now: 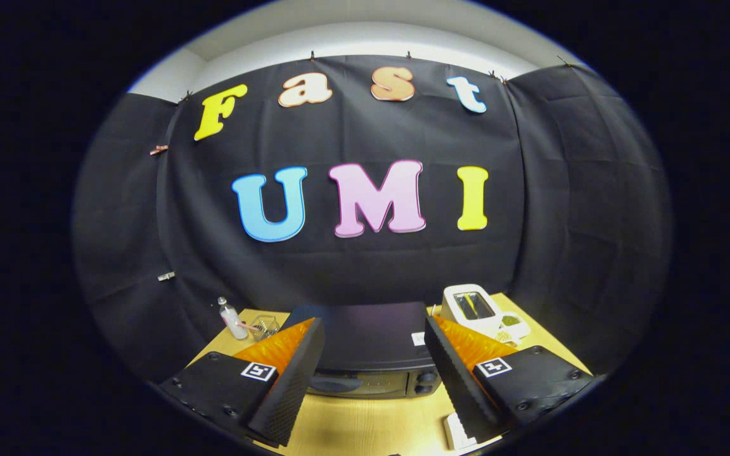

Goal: Open the toaster oven, put the food inside, and close the toaster oven door.

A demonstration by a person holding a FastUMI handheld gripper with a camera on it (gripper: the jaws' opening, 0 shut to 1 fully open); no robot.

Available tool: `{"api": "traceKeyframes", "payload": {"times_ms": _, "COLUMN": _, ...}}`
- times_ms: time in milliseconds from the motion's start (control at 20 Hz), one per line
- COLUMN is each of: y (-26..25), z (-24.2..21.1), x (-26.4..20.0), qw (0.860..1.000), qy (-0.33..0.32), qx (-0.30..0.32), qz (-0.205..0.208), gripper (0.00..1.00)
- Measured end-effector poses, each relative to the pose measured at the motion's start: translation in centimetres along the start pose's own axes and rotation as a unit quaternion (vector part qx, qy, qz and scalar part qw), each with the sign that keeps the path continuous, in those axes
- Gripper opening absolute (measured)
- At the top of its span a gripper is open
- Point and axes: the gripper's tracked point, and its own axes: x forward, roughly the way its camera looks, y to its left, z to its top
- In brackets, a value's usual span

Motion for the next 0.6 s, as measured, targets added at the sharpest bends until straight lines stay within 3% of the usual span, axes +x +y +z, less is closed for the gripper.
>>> {"api": "traceKeyframes", "payload": {"times_ms": 200, "y": -2.0, "z": 3.8, "x": -2.2, "qw": 0.999, "qy": -0.045, "qx": -0.025, "qz": -0.018, "gripper": 0.98}}
{"api": "traceKeyframes", "payload": {"times_ms": 600, "y": -5.0, "z": 5.0, "x": -4.6, "qw": 0.996, "qy": -0.065, "qx": -0.030, "qz": -0.054, "gripper": 0.98}}
